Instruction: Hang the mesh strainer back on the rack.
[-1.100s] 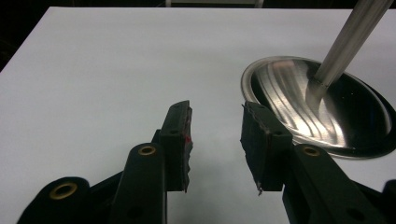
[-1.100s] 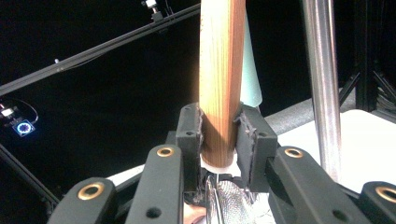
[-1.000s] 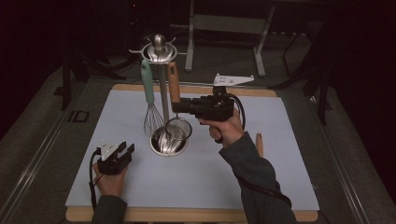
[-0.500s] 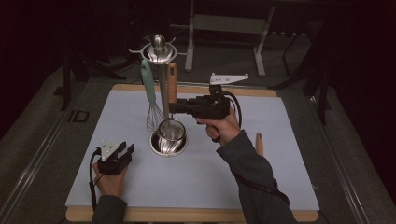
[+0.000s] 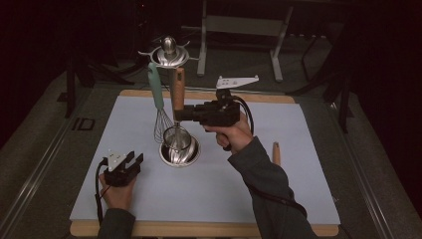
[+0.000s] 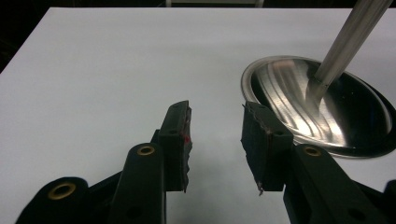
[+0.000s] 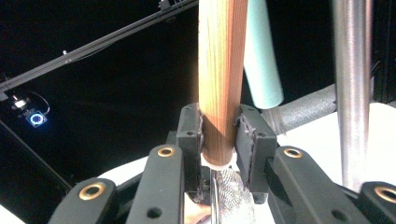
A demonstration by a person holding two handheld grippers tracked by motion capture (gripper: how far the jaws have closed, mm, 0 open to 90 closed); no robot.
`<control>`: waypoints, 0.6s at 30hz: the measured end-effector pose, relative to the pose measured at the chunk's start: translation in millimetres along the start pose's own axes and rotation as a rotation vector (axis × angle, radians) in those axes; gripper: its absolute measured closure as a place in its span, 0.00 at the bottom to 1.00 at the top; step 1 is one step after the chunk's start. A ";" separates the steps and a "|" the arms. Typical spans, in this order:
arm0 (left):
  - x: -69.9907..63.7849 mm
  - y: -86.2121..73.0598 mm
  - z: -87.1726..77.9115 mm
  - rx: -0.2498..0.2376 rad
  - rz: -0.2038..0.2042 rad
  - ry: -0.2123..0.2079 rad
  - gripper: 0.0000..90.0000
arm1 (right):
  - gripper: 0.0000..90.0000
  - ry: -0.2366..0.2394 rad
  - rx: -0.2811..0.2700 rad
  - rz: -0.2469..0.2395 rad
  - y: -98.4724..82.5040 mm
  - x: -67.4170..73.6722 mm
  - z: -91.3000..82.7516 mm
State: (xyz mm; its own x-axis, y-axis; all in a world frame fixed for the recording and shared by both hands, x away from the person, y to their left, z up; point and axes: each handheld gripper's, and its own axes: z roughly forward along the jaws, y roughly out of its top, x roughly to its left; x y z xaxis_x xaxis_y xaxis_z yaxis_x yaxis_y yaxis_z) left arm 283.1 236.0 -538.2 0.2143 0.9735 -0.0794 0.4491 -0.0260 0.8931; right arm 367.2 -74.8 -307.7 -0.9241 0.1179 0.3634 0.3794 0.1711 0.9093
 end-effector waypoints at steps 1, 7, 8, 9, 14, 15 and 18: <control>0.1 0.0 0.0 0.000 0.001 0.000 0.69 | 0.81 0.000 0.004 -0.002 0.4 0.4 1.2; 0.2 0.0 -0.1 -0.001 -0.001 -0.001 0.69 | 0.81 -0.006 -0.004 -0.001 0.1 -2.1 0.7; 0.3 0.0 -0.1 0.000 0.000 -0.001 0.69 | 0.81 -0.007 -0.006 -0.006 0.0 -2.6 0.2; 0.2 -0.1 -0.1 -0.001 -0.001 -0.001 0.69 | 0.81 -0.008 -0.005 -0.009 0.1 -2.9 -0.2; 0.2 -0.1 0.0 0.000 0.001 0.000 0.69 | 0.80 0.017 -0.017 0.008 -1.1 -8.8 -3.8; 0.1 -0.1 0.0 0.000 -0.001 0.000 0.69 | 0.79 0.022 -0.021 0.014 -1.6 -10.3 -4.6; 0.1 0.0 -0.1 0.002 0.001 0.000 0.69 | 0.77 0.028 -0.031 0.047 -2.9 -16.5 -7.0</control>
State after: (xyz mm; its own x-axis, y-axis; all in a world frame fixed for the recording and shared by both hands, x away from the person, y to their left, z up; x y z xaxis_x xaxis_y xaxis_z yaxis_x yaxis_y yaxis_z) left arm 283.0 236.2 -538.2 0.2151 0.9734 -0.0786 0.4503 -0.0274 0.8925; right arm 381.0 -84.1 -314.9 -0.9065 0.0974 0.4108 0.4210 0.1360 0.8968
